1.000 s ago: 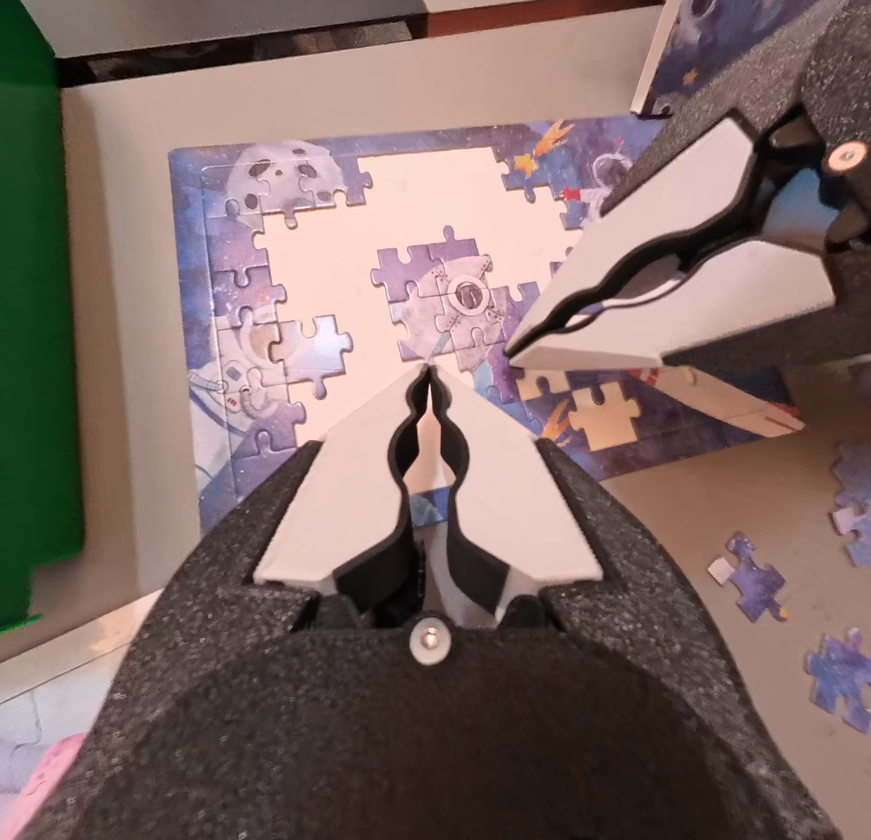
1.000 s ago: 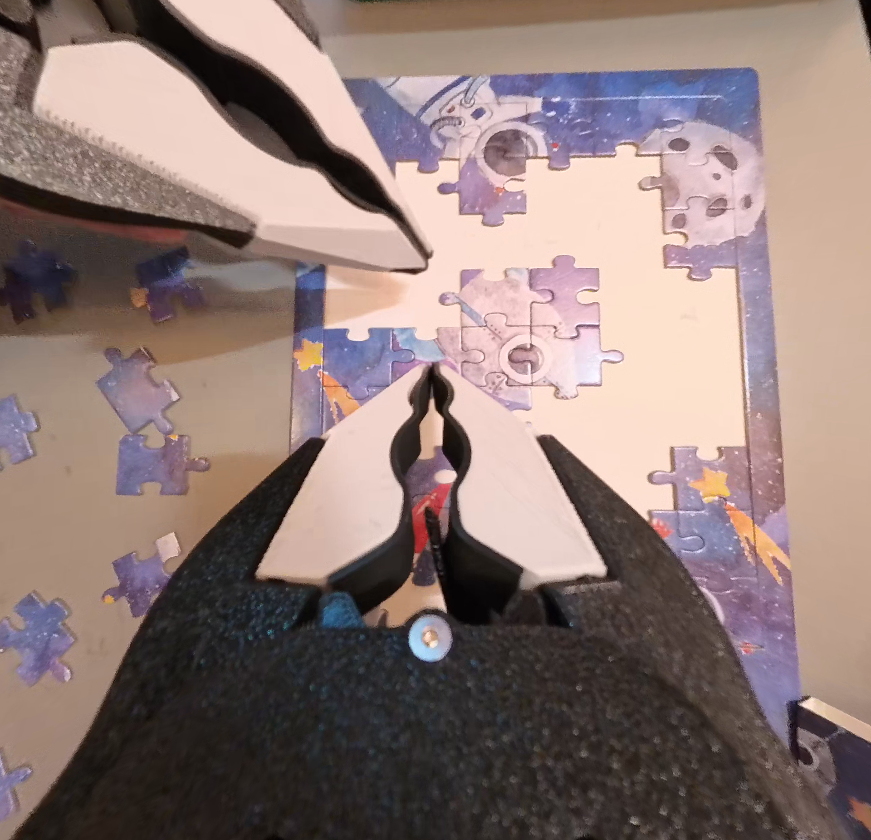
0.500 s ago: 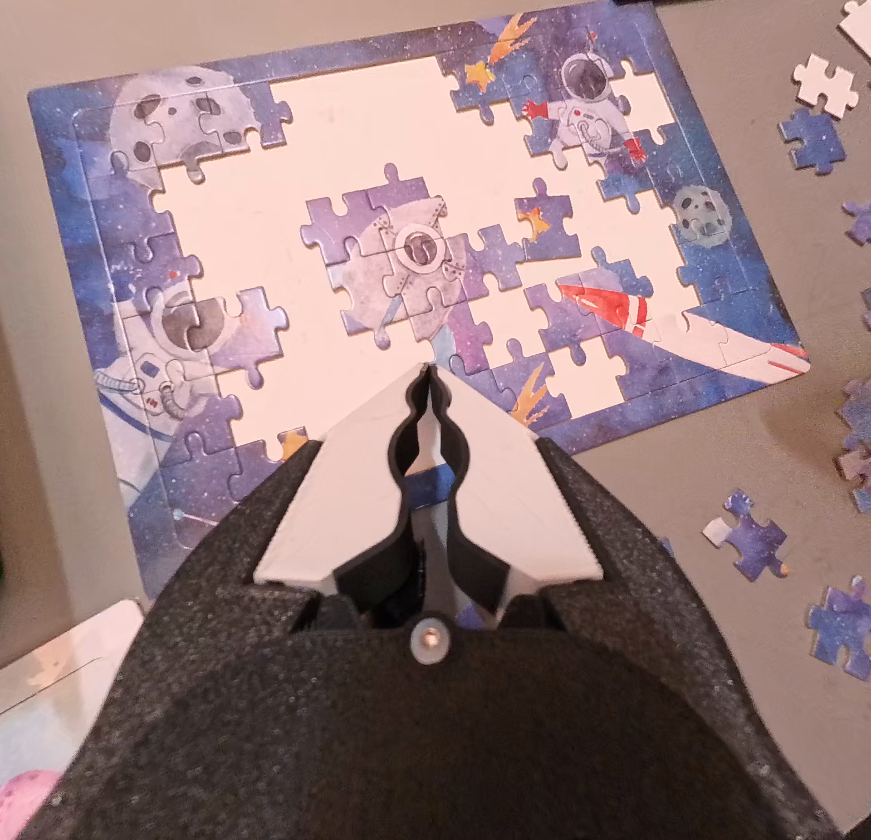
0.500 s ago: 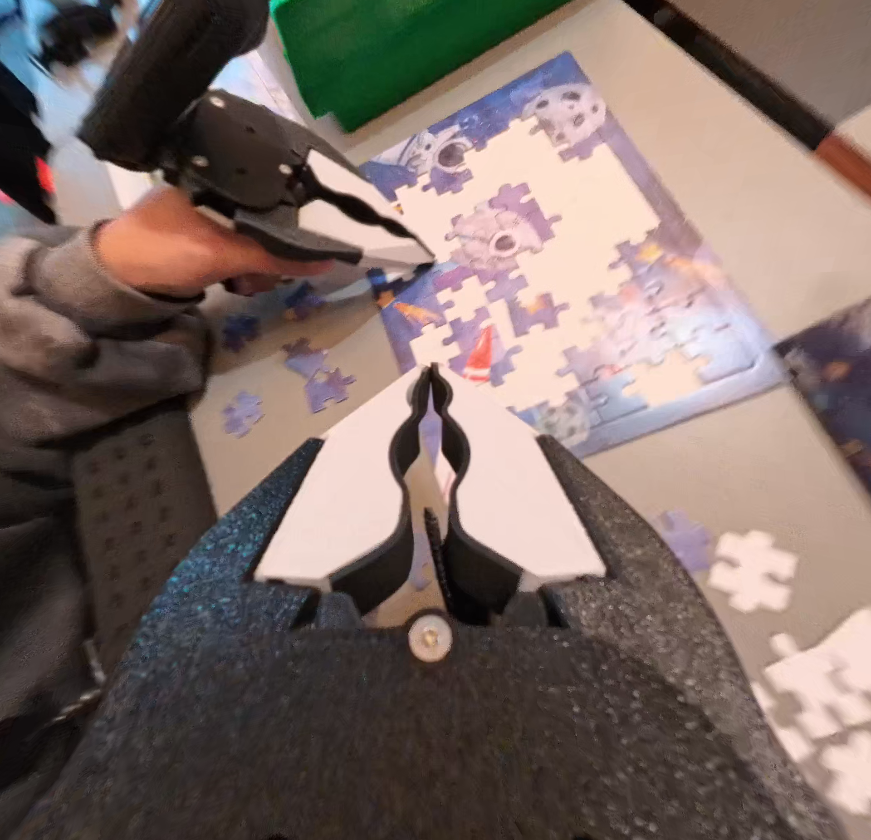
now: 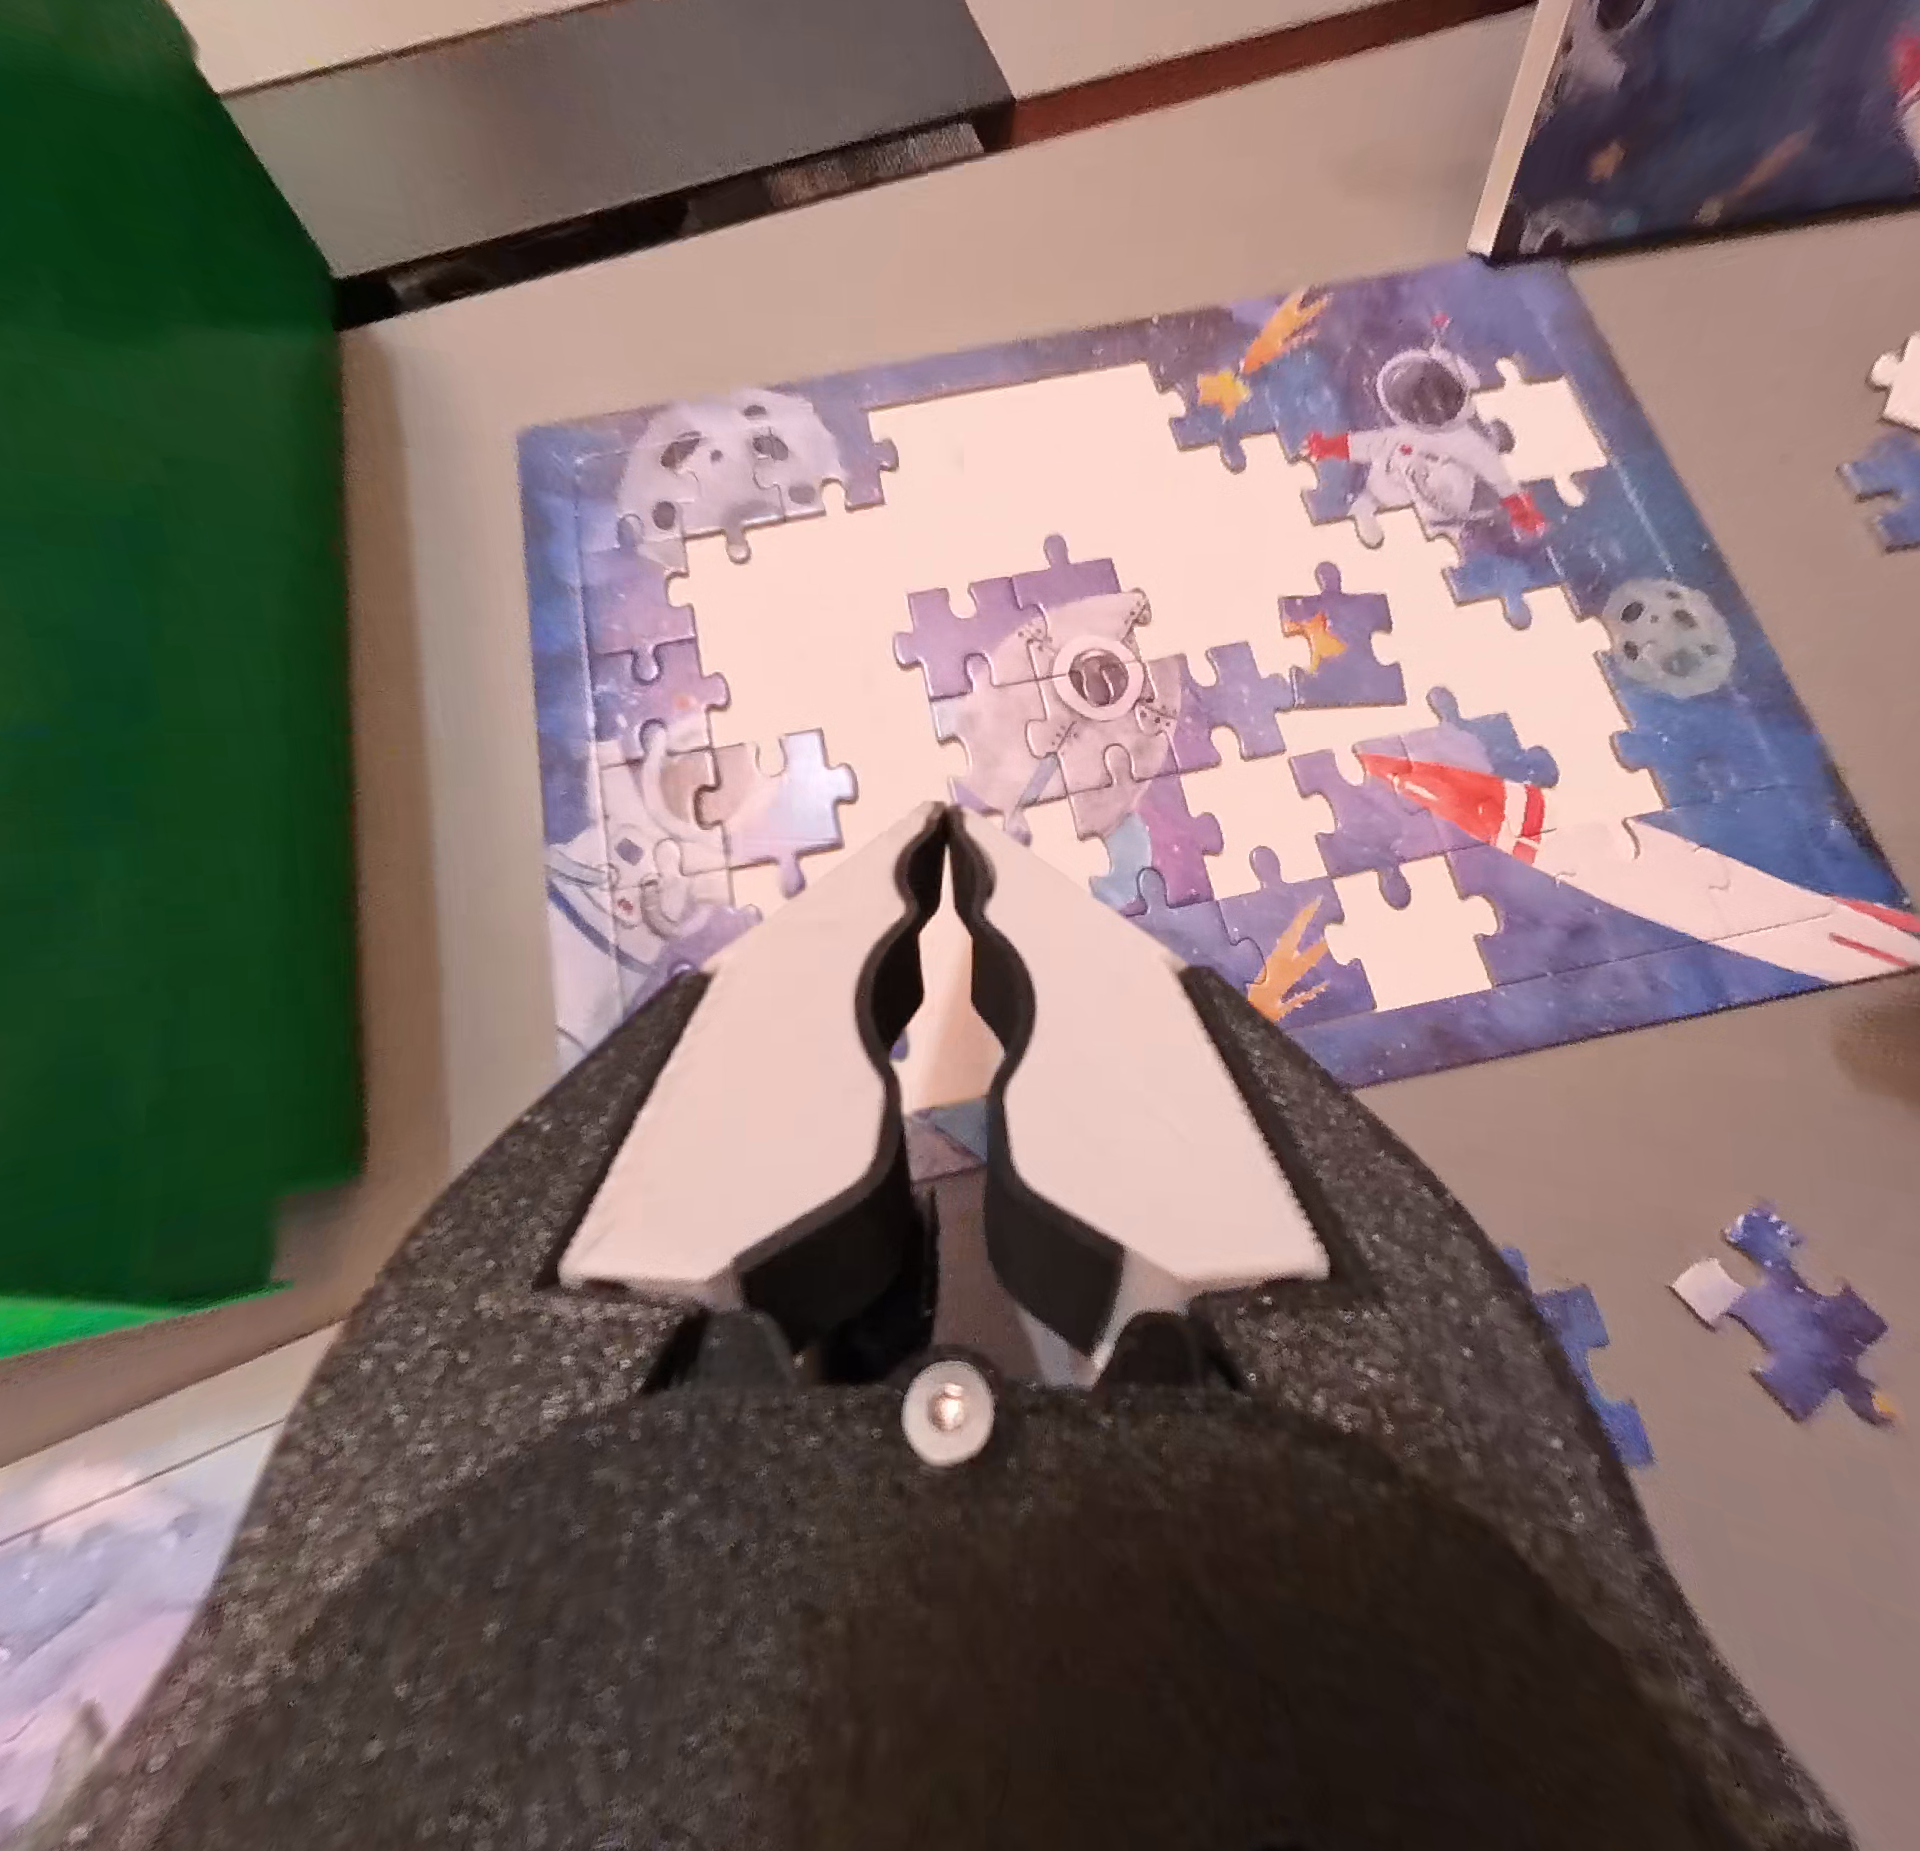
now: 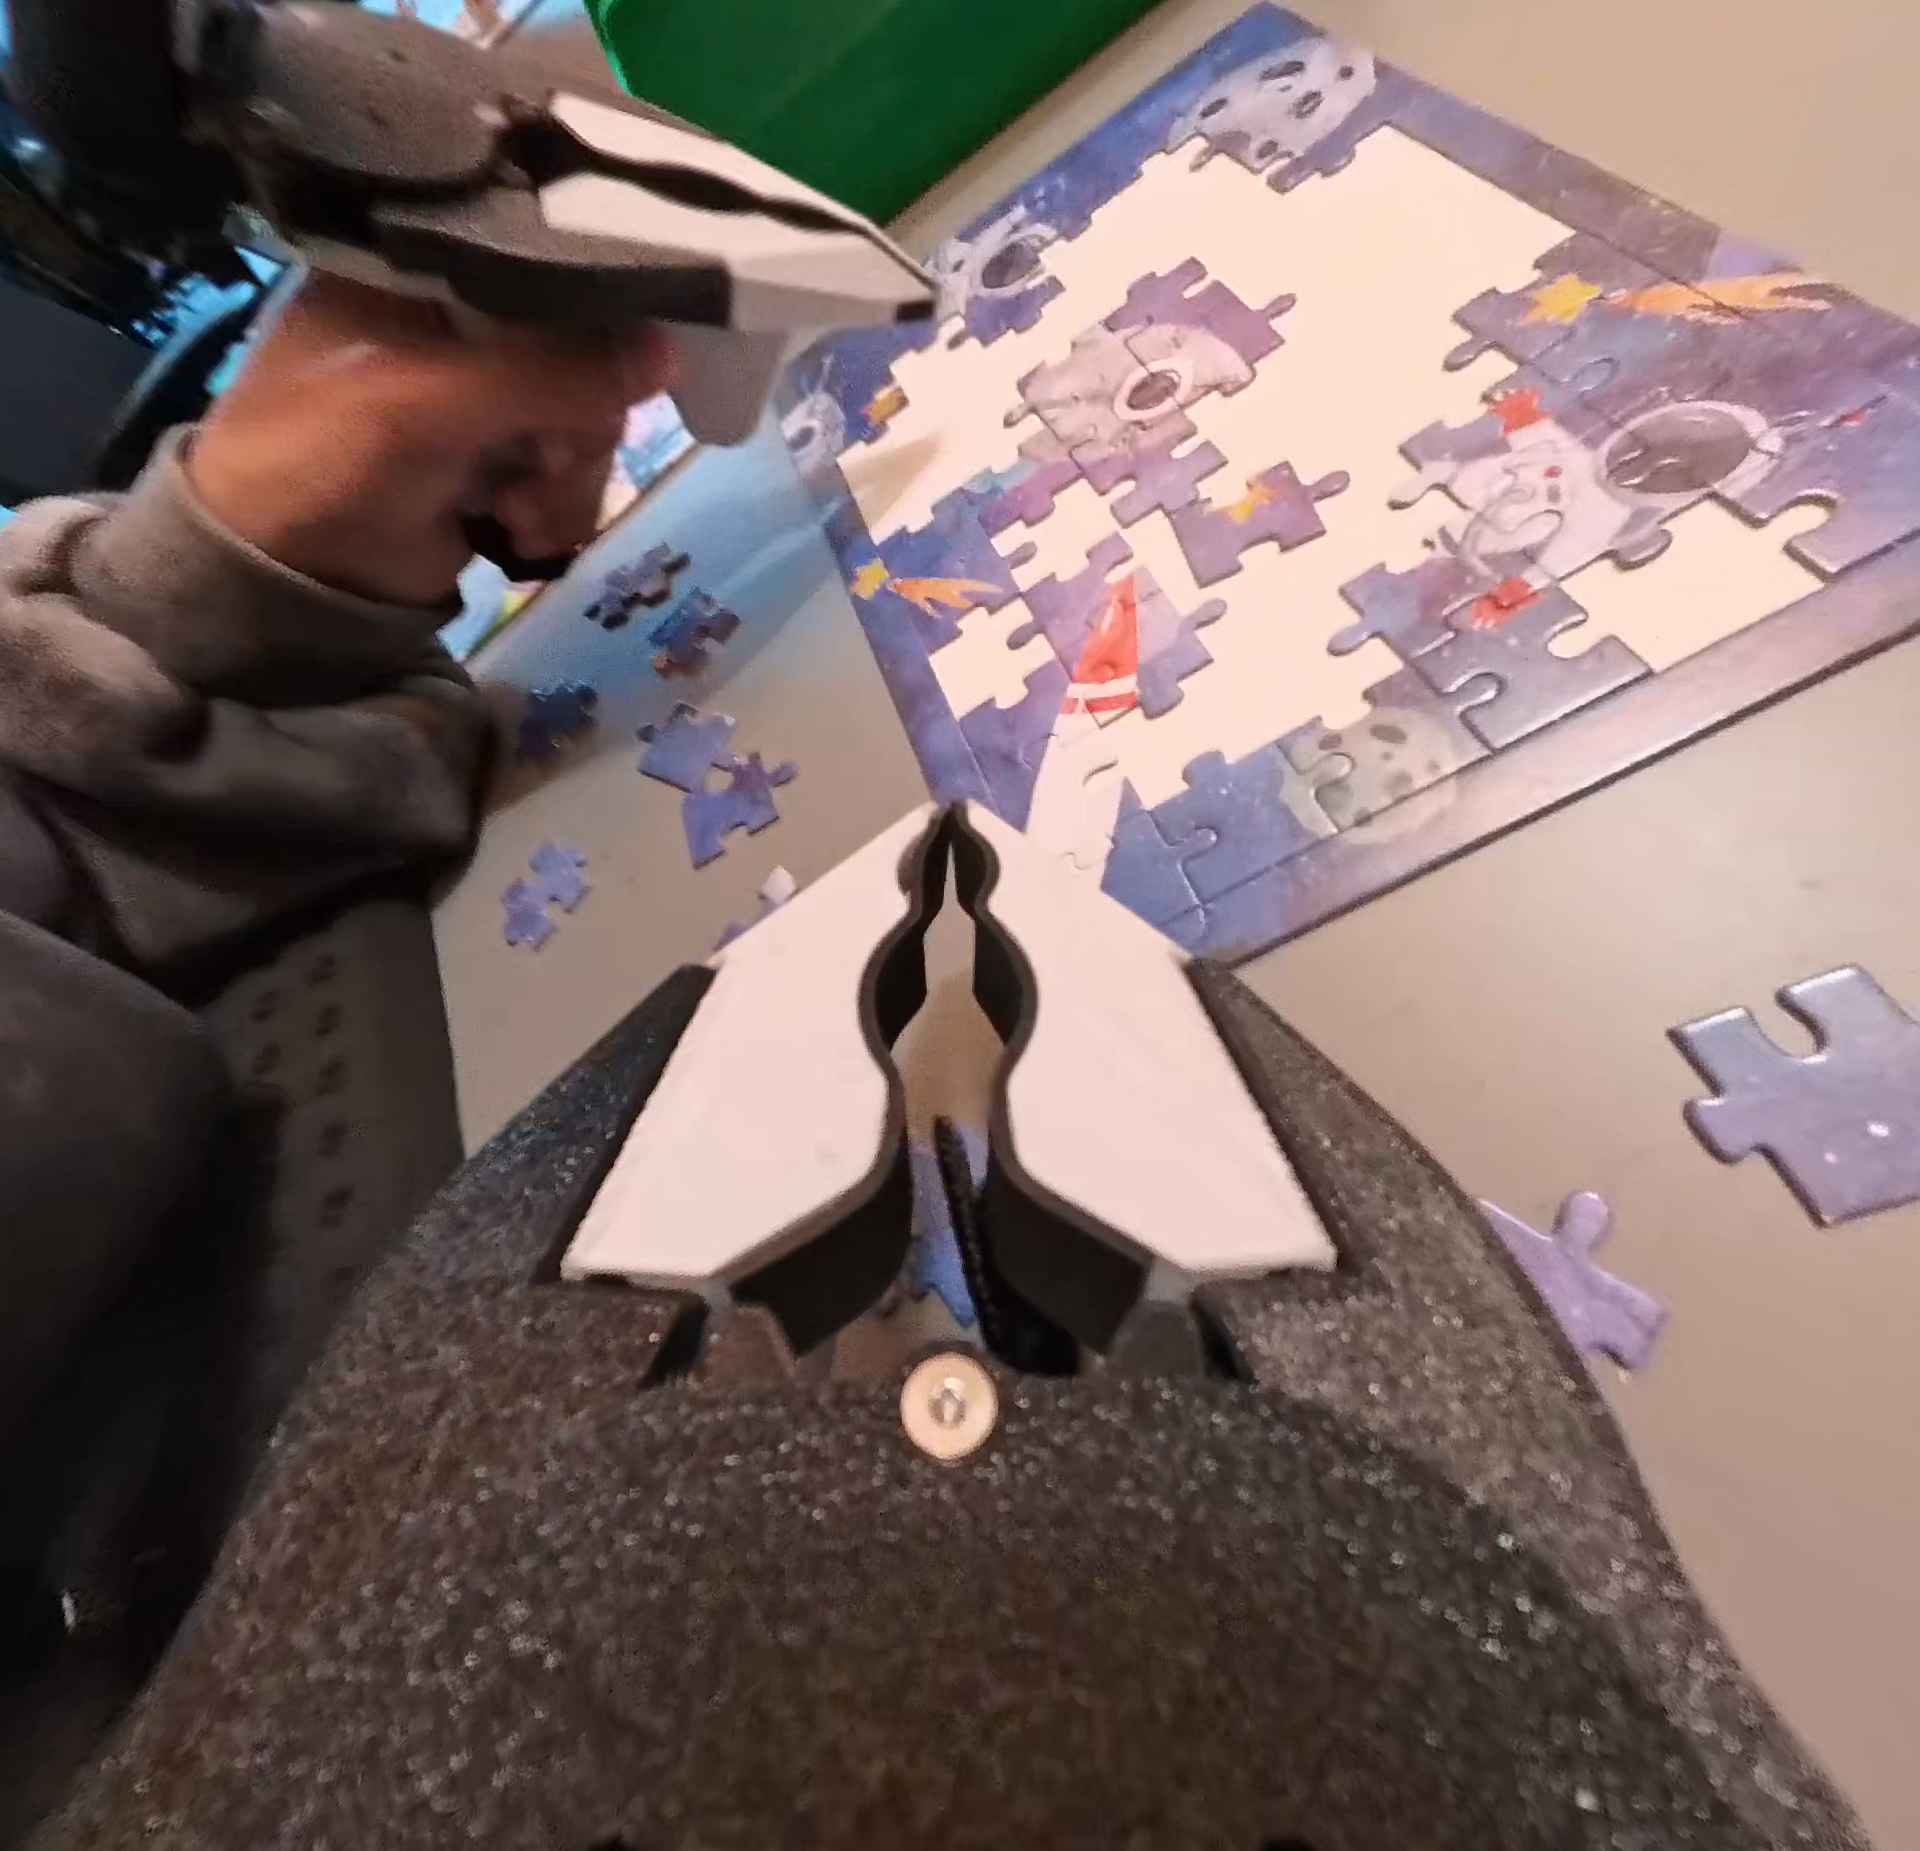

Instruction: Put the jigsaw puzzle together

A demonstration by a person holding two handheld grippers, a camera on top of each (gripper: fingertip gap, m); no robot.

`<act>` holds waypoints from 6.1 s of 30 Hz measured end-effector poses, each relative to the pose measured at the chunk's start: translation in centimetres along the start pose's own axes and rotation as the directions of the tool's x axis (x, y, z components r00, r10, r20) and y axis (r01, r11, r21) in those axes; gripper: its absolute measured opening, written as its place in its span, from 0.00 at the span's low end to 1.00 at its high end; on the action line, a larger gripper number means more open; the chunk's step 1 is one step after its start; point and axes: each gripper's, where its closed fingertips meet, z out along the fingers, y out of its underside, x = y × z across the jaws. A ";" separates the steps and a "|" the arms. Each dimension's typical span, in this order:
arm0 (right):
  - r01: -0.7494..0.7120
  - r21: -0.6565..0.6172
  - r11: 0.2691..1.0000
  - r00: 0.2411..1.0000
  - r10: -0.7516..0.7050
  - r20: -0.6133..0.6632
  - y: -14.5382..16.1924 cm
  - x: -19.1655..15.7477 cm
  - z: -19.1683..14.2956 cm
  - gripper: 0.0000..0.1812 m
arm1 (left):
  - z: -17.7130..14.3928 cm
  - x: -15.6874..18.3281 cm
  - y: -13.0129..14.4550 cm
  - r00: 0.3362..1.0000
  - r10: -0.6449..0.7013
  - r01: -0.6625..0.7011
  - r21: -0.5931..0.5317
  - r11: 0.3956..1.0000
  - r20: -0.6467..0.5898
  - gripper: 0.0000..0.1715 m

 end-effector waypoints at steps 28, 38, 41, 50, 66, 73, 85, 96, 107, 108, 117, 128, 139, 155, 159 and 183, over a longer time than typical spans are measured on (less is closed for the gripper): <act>-0.071 -0.019 0.997 0.997 0.070 -0.020 1.3 2.4 0.0 0.00 | 1.5 4.2 3.1 0.982 0.061 -0.086 -0.132 0.988 -0.177 0.00; -0.075 -0.027 0.997 0.997 0.074 -0.021 1.6 2.6 0.2 0.00 | 1.5 4.2 3.1 0.982 0.073 -0.097 -0.129 0.987 -0.174 0.00; -0.078 -0.030 0.997 0.997 0.077 -0.016 1.6 2.5 0.2 0.01 | 1.5 4.2 3.1 0.982 0.076 -0.100 -0.129 0.987 -0.175 0.00; -0.082 -0.037 0.996 0.997 0.082 -0.015 1.8 2.5 0.3 0.01 | 1.5 4.2 3.1 0.981 0.070 -0.094 -0.129 0.987 -0.179 0.00; -0.090 -0.042 0.995 0.996 0.090 -0.007 1.9 2.4 0.4 0.01 | 3.0 5.3 1.6 0.983 0.122 -0.135 -0.095 0.986 -0.134 0.00; -0.092 -0.045 0.995 0.996 0.092 -0.004 1.8 2.4 0.3 0.01 | 3.1 5.5 1.8 0.984 0.063 -0.082 -0.115 0.990 -0.165 0.00; -0.094 -0.049 0.994 0.996 0.094 -0.008 1.9 2.7 0.4 0.01 | 1.7 3.9 1.8 0.986 0.077 -0.092 -0.098 0.991 -0.148 0.00; -0.112 0.006 0.994 0.993 0.111 0.027 0.7 1.7 -0.2 0.01 | 0.8 1.8 -0.2 0.997 0.076 -0.076 0.001 0.997 -0.010 0.00; 0.084 0.013 0.996 0.996 -0.084 0.016 -0.4 -3.4 0.5 0.03 | -1.3 0.6 -2.3 0.991 0.092 -0.101 0.090 0.991 0.100 0.00; 0.095 -0.003 0.995 0.995 -0.095 0.031 -0.1 -4.0 0.7 0.03 | -1.4 0.5 -2.3 0.990 0.095 -0.105 0.091 0.990 0.106 0.00; 0.241 -0.075 0.968 0.970 -0.243 -0.024 0.9 -4.5 1.9 0.08 | -2.2 -2.2 -2.1 0.988 0.032 -0.047 0.095 0.994 0.153 0.00; 0.388 -0.202 0.899 0.907 -0.412 -0.091 -0.5 -2.9 4.4 0.19 | -0.7 1.2 1.3 0.989 0.027 -0.037 -0.072 0.997 -0.143 0.00; 0.471 -0.377 0.798 0.860 -0.511 -0.007 -5.2 4.8 9.8 0.20 | -0.4 4.3 3.1 0.944 0.031 -0.065 -0.092 0.994 -0.329 0.00; 0.426 -0.353 0.833 0.898 -0.435 0.059 -4.9 5.2 11.3 0.13 | 0.3 4.9 4.1 0.943 0.097 -0.143 -0.128 0.981 -0.317 0.00; 0.508 -0.335 0.793 0.855 -0.510 0.088 -4.8 4.4 11.5 0.00 | 0.3 4.9 4.1 0.943 0.084 -0.131 -0.128 0.983 -0.323 0.00; 0.534 -0.275 0.799 0.836 -0.547 0.036 -9.1 3.4 7.5 0.10 | -2.3 -0.2 -1.0 0.942 -0.269 0.285 0.050 0.957 -0.202 0.00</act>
